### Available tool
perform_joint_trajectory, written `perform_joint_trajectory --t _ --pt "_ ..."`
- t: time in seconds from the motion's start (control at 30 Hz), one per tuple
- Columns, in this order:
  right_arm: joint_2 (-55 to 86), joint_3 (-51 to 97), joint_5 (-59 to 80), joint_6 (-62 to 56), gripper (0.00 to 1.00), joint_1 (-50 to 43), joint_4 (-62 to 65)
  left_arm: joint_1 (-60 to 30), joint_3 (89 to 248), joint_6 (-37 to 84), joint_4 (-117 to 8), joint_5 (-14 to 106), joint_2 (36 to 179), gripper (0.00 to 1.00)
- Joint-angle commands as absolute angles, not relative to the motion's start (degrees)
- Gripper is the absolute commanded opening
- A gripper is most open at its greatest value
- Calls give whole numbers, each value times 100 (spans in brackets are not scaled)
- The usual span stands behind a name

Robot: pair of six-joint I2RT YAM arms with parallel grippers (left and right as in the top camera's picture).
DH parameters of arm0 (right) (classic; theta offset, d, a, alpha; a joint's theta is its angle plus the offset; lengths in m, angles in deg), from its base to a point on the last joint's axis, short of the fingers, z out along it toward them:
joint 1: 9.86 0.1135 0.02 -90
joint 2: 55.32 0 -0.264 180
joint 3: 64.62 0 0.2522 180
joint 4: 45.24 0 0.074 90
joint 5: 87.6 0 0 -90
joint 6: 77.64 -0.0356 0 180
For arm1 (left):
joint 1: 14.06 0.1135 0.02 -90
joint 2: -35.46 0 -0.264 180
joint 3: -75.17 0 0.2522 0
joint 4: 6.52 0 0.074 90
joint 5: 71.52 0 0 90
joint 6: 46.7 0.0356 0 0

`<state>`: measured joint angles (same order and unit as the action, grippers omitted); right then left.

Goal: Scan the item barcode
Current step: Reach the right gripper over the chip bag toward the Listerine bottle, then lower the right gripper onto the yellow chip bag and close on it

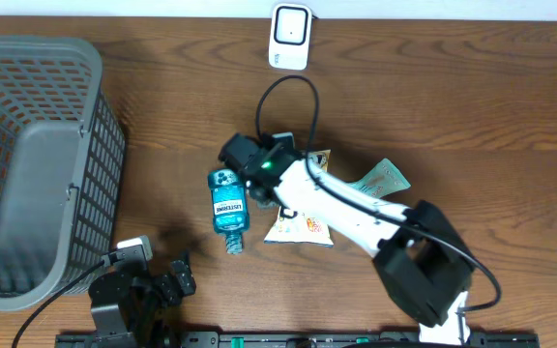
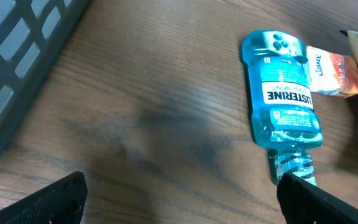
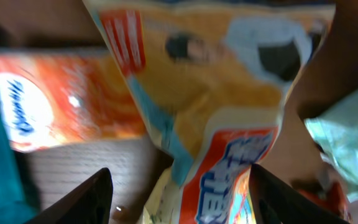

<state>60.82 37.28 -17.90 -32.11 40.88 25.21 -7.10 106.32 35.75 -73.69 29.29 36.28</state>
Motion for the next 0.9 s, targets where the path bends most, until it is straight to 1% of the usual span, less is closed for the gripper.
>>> perform_joint_trajectory --t 0.0,0.07,0.1,0.13,0.17,0.27,0.33,0.47,0.53,0.63,0.73,0.8,0.87 --pt "6066 4132 -2293 -3736 62 4309 2798 -706 10616 3551 -7598 2942 3612 98" --pt "6016 4434 -2223 -3734 57 4311 3030 -706 10616 3551 -7598 2944 3612 98" --pt "5959 4761 -2210 -3734 42 4274 3316 -706 10616 3551 -7598 2942 3612 98" --pt "5933 4932 -2207 -3736 33 4239 3469 -706 10616 3551 -7598 2944 3612 98" --pt "5916 5037 -2172 -3736 27 4200 3568 -706 10616 3548 -7598 2942 3612 98" --pt "5902 5098 -1919 -3731 12 4005 3627 -706 10616 3551 -7598 2944 3612 98" --pt "5957 4982 -1781 -3736 5 3885 3611 -706 10616 3551 -7598 2944 3612 98" --pt "6014 4501 -1532 -3731 3 3649 3397 -706 10616 3551 -7598 2944 3612 98" --pt "6012 4136 -1331 -3705 4 3579 3102 -706 10616 3551 -7598 2942 3612 98" --pt "6014 3408 -704 -3349 4 3544 2293 -706 10616 3551 -7598 2944 3612 98" --pt "6014 2796 -360 -3303 4 3546 1743 -706 10616 3551 -7598 2944 3612 98" --pt "6014 2534 -415 -3456 1 3531 1729 -706 10616 3548 -7598 2944 3612 98" --pt "6014 2445 -614 -3644 1 3476 2007 -706 10616 3551 -7598 2944 3612 98"
